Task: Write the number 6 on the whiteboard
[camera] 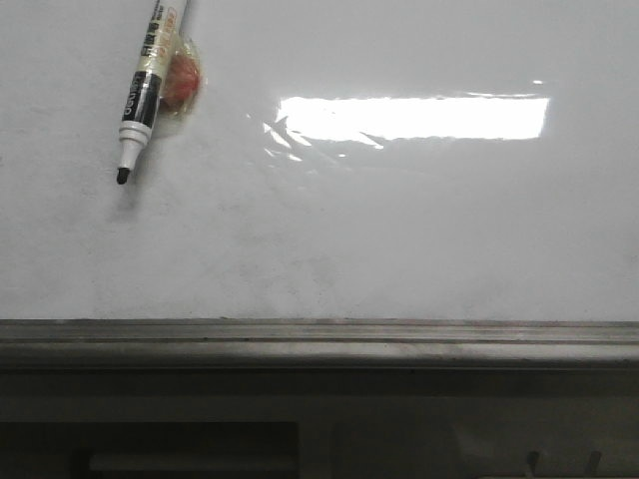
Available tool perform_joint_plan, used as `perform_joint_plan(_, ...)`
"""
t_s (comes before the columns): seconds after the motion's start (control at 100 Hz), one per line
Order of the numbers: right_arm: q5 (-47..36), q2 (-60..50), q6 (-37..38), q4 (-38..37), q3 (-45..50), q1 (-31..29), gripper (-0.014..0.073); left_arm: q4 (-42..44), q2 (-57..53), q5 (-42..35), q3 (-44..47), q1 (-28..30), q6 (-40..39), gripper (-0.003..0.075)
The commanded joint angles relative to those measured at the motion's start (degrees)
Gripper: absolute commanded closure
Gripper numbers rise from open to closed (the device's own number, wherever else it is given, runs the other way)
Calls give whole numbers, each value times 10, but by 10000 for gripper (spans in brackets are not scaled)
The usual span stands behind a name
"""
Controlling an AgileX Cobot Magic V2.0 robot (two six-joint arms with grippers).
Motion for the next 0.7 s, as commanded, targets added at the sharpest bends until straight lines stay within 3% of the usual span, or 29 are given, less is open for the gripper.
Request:
perform_joint_plan(0.0, -40, -9, -1, -3, 13, -4, 659, -5, -18, -42, 29, -5, -3, 740)
perform_joint_plan(0.69, -45, -9, -1, -3, 13, -4, 659, -5, -18, -42, 29, -5, -3, 740)
